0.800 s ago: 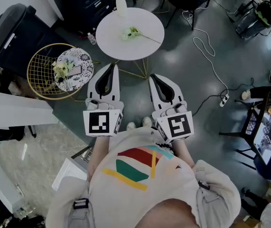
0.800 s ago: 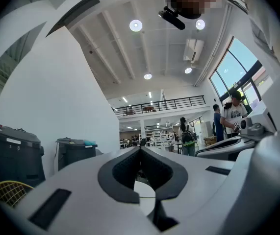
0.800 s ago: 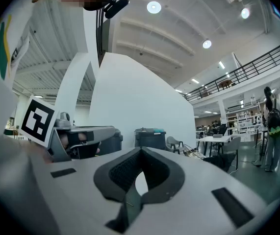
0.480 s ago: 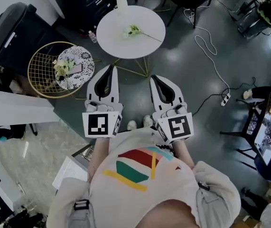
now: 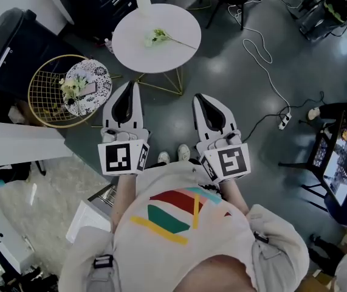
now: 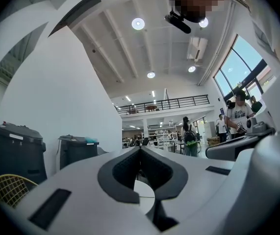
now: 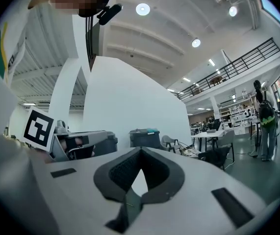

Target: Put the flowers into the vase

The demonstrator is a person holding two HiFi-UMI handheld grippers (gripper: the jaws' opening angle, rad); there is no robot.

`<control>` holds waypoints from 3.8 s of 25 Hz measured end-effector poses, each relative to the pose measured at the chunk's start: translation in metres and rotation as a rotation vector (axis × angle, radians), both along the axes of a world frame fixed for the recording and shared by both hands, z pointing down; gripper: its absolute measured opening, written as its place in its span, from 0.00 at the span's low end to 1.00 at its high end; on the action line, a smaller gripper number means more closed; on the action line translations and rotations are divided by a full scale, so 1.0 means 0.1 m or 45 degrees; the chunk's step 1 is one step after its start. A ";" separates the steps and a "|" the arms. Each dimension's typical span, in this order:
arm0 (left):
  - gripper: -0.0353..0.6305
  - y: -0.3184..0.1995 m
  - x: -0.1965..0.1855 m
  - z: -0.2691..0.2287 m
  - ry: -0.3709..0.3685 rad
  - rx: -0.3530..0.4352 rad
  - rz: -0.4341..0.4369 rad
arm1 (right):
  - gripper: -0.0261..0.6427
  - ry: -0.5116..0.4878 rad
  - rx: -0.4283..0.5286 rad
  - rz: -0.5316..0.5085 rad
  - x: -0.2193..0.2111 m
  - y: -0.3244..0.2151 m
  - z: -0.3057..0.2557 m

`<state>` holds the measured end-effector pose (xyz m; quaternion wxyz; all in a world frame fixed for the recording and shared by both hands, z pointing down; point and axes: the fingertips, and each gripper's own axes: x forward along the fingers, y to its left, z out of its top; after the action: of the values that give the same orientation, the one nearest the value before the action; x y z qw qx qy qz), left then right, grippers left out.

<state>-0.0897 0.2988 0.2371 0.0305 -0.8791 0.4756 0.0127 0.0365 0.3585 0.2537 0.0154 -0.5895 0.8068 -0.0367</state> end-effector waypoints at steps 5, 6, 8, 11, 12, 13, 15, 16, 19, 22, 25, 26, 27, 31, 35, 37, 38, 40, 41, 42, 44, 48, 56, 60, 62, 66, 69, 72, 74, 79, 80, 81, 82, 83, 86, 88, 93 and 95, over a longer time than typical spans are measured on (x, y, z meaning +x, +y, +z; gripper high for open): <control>0.06 0.09 0.22 -0.04 0.029 0.048 -0.024 | 0.06 0.061 0.044 -0.019 0.35 0.08 -0.03; 0.06 0.13 0.25 -0.04 0.034 0.054 -0.034 | 0.06 0.072 0.047 -0.026 0.41 0.11 -0.01; 0.06 0.17 0.27 -0.01 0.046 0.054 -0.060 | 0.06 0.093 0.046 -0.043 0.49 0.12 0.03; 0.06 0.15 0.25 0.01 0.054 0.040 -0.097 | 0.06 0.091 0.038 -0.068 0.52 0.11 0.05; 0.06 0.13 0.23 0.01 0.059 0.037 -0.108 | 0.06 0.087 0.038 -0.078 0.51 0.12 0.06; 0.06 0.11 0.21 0.00 0.064 0.037 -0.117 | 0.06 0.088 0.041 -0.088 0.50 0.11 0.06; 0.06 0.06 0.20 -0.02 0.070 0.044 -0.131 | 0.06 0.104 0.048 -0.097 0.51 0.08 0.08; 0.06 0.04 0.21 -0.02 0.073 0.046 -0.135 | 0.06 0.110 0.048 -0.094 0.53 0.04 0.08; 0.06 -0.03 0.27 -0.01 0.077 0.045 -0.127 | 0.06 0.093 0.046 -0.077 0.63 -0.06 0.09; 0.06 -0.20 0.31 0.05 0.076 0.043 -0.099 | 0.06 0.088 0.047 -0.052 0.69 -0.21 0.17; 0.06 -0.47 0.34 0.10 0.081 0.042 -0.078 | 0.06 0.057 0.043 0.001 0.77 -0.43 0.26; 0.06 -0.56 0.35 0.09 0.073 0.041 -0.074 | 0.06 0.038 0.035 0.014 0.79 -0.49 0.27; 0.06 -0.63 0.36 0.07 0.065 0.042 -0.071 | 0.06 0.021 0.027 0.021 0.82 -0.55 0.28; 0.06 -0.97 0.43 0.01 0.050 0.072 -0.045 | 0.06 0.026 0.033 0.033 0.91 -0.85 0.30; 0.06 -1.40 0.44 0.10 0.044 0.059 -0.034 | 0.06 0.027 0.019 0.025 0.90 -1.29 0.35; 0.06 -1.64 0.42 0.11 0.049 0.049 -0.030 | 0.06 0.064 0.023 0.002 0.84 -1.55 0.31; 0.06 -1.77 0.41 0.13 0.051 0.043 -0.029 | 0.06 0.086 0.026 -0.010 0.81 -1.68 0.28; 0.06 -2.04 0.38 0.15 0.061 0.033 -0.030 | 0.06 0.122 0.033 -0.035 0.75 -1.97 0.23; 0.06 -2.18 0.37 0.15 0.065 0.029 -0.032 | 0.06 0.133 0.033 -0.046 0.73 -2.13 0.21; 0.06 -2.32 0.35 0.15 0.066 0.026 -0.034 | 0.06 0.139 0.030 -0.054 0.71 -2.28 0.19; 0.06 -2.59 0.32 0.17 0.059 0.015 -0.033 | 0.06 0.145 0.020 -0.070 0.64 -2.58 0.18; 0.06 -3.09 0.20 0.26 0.059 -0.017 -0.047 | 0.06 0.166 0.012 -0.126 0.47 -3.14 0.20; 0.06 -4.04 0.00 0.29 0.088 -0.047 -0.077 | 0.06 0.130 -0.043 -0.189 0.23 -4.13 0.26; 0.06 -4.23 -0.02 0.33 0.093 -0.066 -0.131 | 0.06 0.124 -0.054 -0.234 0.24 -4.31 0.27; 0.06 -4.28 -0.02 0.34 0.095 -0.078 -0.168 | 0.06 0.118 -0.074 -0.274 0.27 -4.39 0.30; 0.06 -4.37 0.03 0.31 0.110 -0.074 -0.226 | 0.06 0.098 -0.070 -0.346 0.35 -4.59 0.27; 0.06 -4.41 0.08 0.30 0.098 -0.067 -0.252 | 0.06 0.096 -0.062 -0.419 0.37 -4.71 0.24; 0.06 -4.43 0.16 0.31 0.099 -0.066 -0.269 | 0.06 0.085 -0.058 -0.480 0.40 -4.81 0.23; 0.06 -4.45 0.21 0.34 0.089 -0.074 -0.279 | 0.12 0.055 -0.014 -0.511 0.41 -4.85 0.18; 0.06 -4.42 0.32 0.41 0.062 -0.091 -0.292 | 0.54 0.087 0.108 -0.603 0.31 -4.87 0.19; 0.06 -4.42 0.32 0.43 0.056 -0.090 -0.293 | 0.56 0.097 0.058 -0.668 0.23 -4.85 0.26; 0.06 -4.41 0.31 0.45 0.050 -0.091 -0.295 | 0.56 0.109 -0.022 -0.745 0.15 -4.83 0.37; 0.06 -4.41 0.30 0.49 0.046 -0.096 -0.300 | 0.56 0.125 -0.123 -0.826 0.06 -4.80 0.51; 0.06 -4.41 0.28 0.54 0.045 -0.106 -0.307 | 0.56 0.137 -0.221 -0.900 -0.02 -4.77 0.65; 0.06 -4.40 0.21 0.74 0.050 -0.152 -0.332 | 0.56 0.142 -0.370 -0.995 -0.17 -4.77 1.06; 0.06 -4.39 0.17 0.89 0.056 -0.183 -0.348 | 0.65 0.222 -0.458 -1.006 -0.20 -4.79 1.45; 0.06 -4.34 0.06 1.29 0.090 -0.273 -0.404 | 0.75 0.476 -0.759 -1.078 -0.18 -4.69 2.53; 0.06 -4.31 -0.01 1.48 0.101 -0.307 -0.430 | 0.78 0.530 -0.842 -1.086 -0.19 -4.64 2.86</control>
<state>-0.0902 -0.1320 0.3847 -0.0920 -0.7830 0.6150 -0.0148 0.0170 -0.1051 0.5393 -0.3447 -0.1805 0.9048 -0.1730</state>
